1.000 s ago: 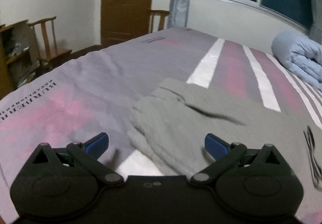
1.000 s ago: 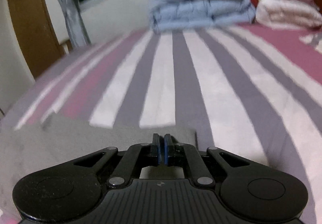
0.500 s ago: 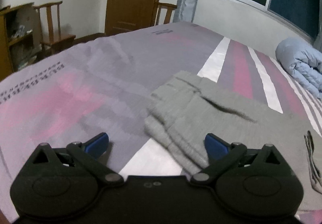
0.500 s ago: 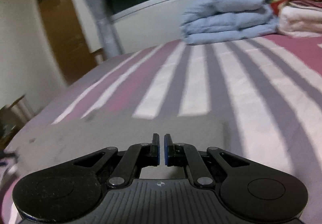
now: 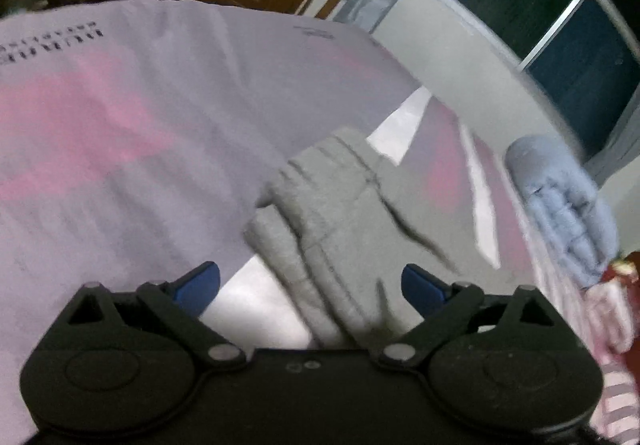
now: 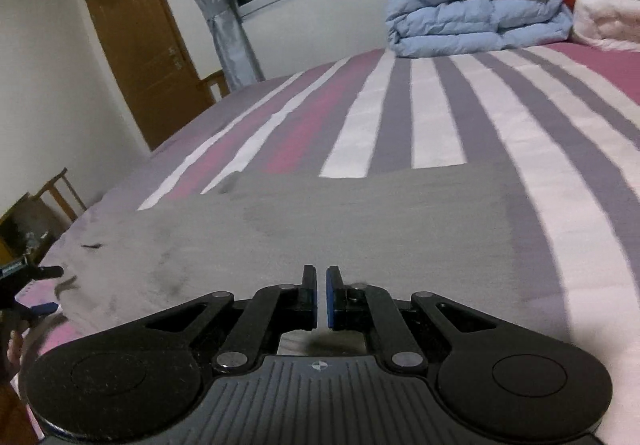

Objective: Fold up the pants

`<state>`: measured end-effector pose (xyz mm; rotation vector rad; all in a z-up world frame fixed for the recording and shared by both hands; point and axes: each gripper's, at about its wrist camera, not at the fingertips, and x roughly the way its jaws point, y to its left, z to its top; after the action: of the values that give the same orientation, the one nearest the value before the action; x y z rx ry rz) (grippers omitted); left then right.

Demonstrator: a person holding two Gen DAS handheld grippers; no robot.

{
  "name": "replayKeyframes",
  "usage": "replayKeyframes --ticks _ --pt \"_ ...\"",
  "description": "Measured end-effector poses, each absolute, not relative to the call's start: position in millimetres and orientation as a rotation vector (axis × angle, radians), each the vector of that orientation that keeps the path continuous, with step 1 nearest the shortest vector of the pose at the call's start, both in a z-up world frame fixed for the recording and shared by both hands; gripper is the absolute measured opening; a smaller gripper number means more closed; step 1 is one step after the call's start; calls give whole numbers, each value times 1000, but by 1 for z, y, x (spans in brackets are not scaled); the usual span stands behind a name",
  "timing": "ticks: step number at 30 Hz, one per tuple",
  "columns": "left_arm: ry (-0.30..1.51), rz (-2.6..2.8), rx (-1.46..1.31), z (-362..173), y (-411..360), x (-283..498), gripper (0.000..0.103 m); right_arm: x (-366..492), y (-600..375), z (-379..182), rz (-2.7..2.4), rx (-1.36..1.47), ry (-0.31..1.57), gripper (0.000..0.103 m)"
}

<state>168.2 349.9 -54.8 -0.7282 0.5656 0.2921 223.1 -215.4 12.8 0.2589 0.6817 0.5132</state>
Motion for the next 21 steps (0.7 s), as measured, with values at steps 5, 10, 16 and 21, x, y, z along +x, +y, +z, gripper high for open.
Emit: replayKeyframes --ticks 5,10,16,21 --pt "520 226 -806 -69 359 183 86 218 -242 13 428 268 654 6" --pt "462 183 -886 -83 368 193 85 215 -291 16 230 318 600 6" --pt "425 111 -890 -92 376 195 83 215 -341 14 91 420 601 6" --pt "483 135 -884 -97 374 200 25 206 -349 15 74 441 599 6"
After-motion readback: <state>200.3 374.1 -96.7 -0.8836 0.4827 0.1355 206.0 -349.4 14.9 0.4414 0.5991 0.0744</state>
